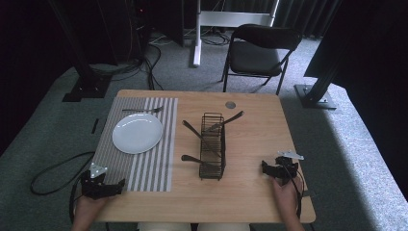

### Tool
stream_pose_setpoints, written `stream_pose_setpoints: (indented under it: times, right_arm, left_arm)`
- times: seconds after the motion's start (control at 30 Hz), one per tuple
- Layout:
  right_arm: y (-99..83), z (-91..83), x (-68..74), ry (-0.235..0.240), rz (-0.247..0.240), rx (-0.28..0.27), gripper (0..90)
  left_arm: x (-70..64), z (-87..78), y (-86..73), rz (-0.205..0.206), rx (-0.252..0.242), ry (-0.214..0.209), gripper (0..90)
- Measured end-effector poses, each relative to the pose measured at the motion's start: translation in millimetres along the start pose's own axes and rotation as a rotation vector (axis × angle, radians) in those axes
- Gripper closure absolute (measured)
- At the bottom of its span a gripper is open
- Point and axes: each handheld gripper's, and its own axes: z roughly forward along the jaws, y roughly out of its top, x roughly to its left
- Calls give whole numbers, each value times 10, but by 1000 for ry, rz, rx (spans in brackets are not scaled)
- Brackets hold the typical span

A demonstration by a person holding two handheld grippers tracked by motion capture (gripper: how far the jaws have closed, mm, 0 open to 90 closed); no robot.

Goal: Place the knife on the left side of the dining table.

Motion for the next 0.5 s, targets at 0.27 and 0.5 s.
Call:
stream_pose_setpoints:
  times: [0.27,0.5]
  right_arm:
    - [-6,-6,2,-4,3,0,116]
    - [-7,-7,2,-5,3,0,116]
  left_arm:
    - [2,0,1,1,0,-1,0]
    - [2,0,1,2,0,-2,0]
